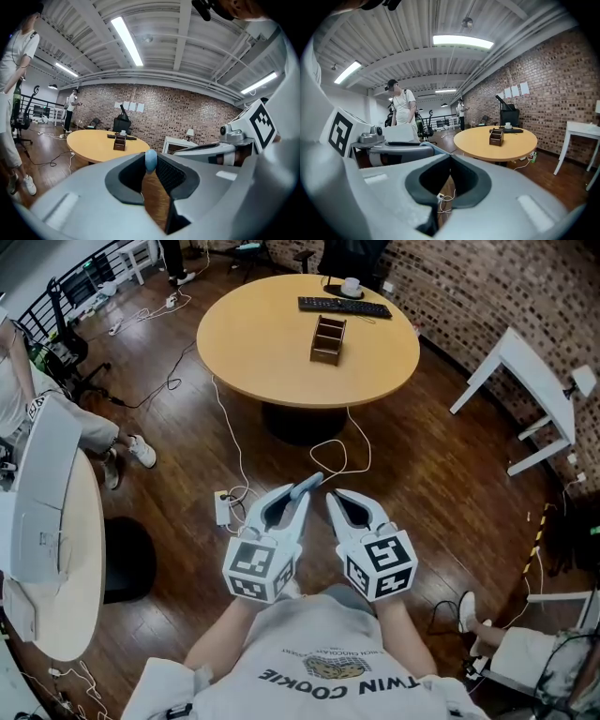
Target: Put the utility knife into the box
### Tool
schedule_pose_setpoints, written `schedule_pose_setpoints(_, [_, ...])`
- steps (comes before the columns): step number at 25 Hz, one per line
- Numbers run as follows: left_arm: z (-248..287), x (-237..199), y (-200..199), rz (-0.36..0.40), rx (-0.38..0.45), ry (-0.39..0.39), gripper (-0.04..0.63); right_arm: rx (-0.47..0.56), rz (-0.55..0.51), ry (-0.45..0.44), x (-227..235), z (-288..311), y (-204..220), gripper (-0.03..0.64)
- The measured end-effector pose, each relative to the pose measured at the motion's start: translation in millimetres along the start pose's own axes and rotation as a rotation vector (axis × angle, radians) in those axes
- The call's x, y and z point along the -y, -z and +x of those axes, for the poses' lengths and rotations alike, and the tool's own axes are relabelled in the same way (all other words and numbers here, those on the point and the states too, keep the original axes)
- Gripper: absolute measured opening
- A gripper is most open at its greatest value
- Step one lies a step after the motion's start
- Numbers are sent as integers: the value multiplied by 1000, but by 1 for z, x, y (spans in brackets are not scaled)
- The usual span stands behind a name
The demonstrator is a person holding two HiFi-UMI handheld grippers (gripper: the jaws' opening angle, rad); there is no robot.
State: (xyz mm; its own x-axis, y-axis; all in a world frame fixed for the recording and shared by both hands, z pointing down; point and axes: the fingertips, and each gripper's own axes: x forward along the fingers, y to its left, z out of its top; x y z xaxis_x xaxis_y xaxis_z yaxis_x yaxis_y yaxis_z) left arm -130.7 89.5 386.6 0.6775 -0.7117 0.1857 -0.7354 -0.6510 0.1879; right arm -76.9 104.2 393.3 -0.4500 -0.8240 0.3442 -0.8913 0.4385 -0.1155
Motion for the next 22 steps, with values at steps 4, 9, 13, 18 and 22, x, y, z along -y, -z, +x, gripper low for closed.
schedule_pose_setpoints(4, [12, -6, 2, 3, -16, 13, 72, 1, 13, 8, 8, 10, 1, 2])
schedule_pose_setpoints(9, [37, -12, -2, 13, -24, 12, 72, -1, 29, 9, 32, 25, -1, 2])
schedule_pose_setpoints(13, [69, -19, -6, 22, -28, -6, 72, 2, 33, -9, 62, 44, -7, 2])
schedule_pose_setpoints(18, [119, -28, -12, 24, -27, -41, 72, 1, 19, -52, 106, 71, -20, 2])
schedule_pose_setpoints(22, [158, -33, -20, 22, -22, -77, 72, 1, 10, -92, 143, 92, -30, 2])
